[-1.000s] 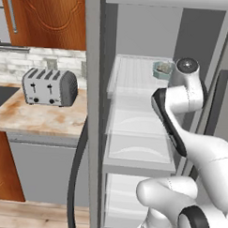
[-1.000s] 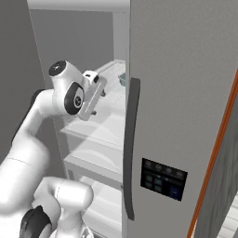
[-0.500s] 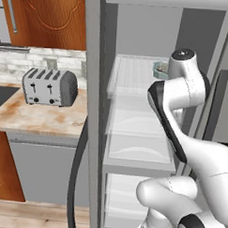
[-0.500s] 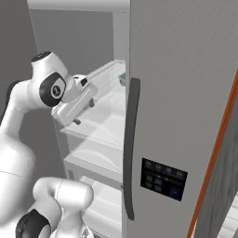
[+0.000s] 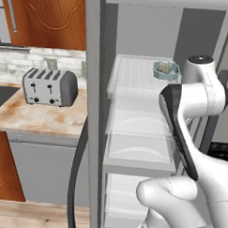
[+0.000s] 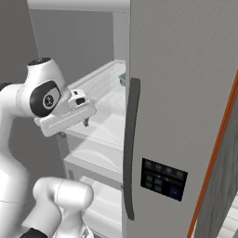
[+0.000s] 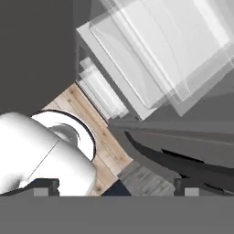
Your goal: Place two dumplings into each of the tupperware containers and then place the containers in the fridge.
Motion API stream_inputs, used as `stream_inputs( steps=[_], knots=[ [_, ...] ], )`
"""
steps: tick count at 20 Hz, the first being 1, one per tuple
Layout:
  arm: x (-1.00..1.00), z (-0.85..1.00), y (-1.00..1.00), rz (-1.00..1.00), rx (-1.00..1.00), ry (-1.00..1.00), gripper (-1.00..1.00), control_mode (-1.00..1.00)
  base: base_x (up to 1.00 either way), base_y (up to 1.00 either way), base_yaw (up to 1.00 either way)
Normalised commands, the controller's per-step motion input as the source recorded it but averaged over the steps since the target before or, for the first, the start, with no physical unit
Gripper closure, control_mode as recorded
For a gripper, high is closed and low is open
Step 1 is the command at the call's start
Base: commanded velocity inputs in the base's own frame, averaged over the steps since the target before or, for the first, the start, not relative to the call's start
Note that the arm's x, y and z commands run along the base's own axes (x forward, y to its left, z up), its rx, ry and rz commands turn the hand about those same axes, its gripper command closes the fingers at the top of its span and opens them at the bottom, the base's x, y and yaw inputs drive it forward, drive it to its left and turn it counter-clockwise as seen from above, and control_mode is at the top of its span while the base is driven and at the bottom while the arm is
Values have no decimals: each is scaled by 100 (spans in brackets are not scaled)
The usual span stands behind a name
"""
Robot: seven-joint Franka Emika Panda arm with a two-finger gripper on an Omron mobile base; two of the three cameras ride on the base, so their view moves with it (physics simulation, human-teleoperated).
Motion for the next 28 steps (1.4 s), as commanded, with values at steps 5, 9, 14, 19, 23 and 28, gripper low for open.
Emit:
stream_inputs(
  steps=[5,9,14,19,23,28],
  knots=[
    [-51,-19,7,-54,22,-14,-100,-100,0,0,0],
    [-8,-12,13,-55,18,-14,-100,-100,0,0,0],
    [3,-11,17,-30,2,-16,-100,-100,0,0,0],
    [1,-5,0,-12,5,-1,-100,-100,0,0,0],
    [0,0,10,0,9,2,-100,-100,0,0,0],
    [-1,-2,12,-3,9,-1,-100,-100,0,0,0]
  ],
)
